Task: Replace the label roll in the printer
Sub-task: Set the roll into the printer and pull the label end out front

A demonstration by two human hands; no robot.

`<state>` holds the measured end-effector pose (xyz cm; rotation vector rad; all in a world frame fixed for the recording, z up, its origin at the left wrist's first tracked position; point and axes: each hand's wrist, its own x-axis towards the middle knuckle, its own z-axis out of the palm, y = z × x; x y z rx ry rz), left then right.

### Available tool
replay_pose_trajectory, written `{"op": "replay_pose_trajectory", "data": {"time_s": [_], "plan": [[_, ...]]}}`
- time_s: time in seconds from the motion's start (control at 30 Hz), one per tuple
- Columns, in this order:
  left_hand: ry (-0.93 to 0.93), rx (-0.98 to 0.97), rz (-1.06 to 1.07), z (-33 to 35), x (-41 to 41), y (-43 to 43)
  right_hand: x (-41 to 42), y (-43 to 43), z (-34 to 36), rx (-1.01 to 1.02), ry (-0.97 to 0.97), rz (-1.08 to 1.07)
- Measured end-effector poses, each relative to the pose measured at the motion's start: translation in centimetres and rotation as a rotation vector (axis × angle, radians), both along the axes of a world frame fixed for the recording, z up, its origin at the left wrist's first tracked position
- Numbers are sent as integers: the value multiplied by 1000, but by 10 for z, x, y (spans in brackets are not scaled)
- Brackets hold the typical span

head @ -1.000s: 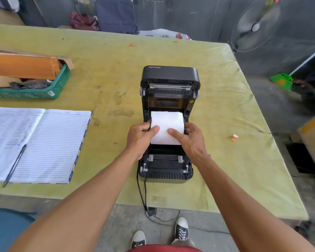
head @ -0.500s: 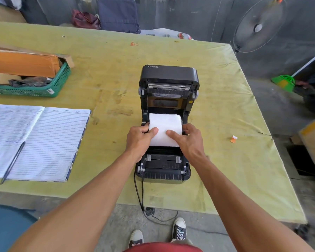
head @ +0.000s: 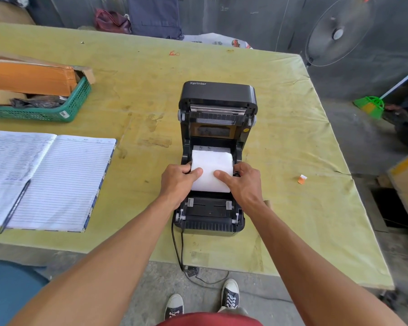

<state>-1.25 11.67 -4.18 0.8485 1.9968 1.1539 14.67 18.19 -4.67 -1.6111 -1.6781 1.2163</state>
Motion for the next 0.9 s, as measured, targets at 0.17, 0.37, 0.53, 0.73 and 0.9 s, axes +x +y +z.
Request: {"op": "replay_pose_trajectory", "data": {"time_s": [0.17, 0.37, 0.53, 0.73, 0.9], "plan": [[61, -89, -36, 17, -4, 8, 2, 4, 18, -3, -135, 59], [411, -253, -391, 44, -19, 23, -3, 13, 37, 250, -562, 320], [748, -278, -584, 46, -16, 21, -13, 0, 37, 500, -803, 530], [983, -153, -581, 31, -16, 12, -14, -15, 26, 614, -768, 453], [1112, -61, -562, 17, -14, 6, -12, -24, 20, 671, -742, 377]]}}
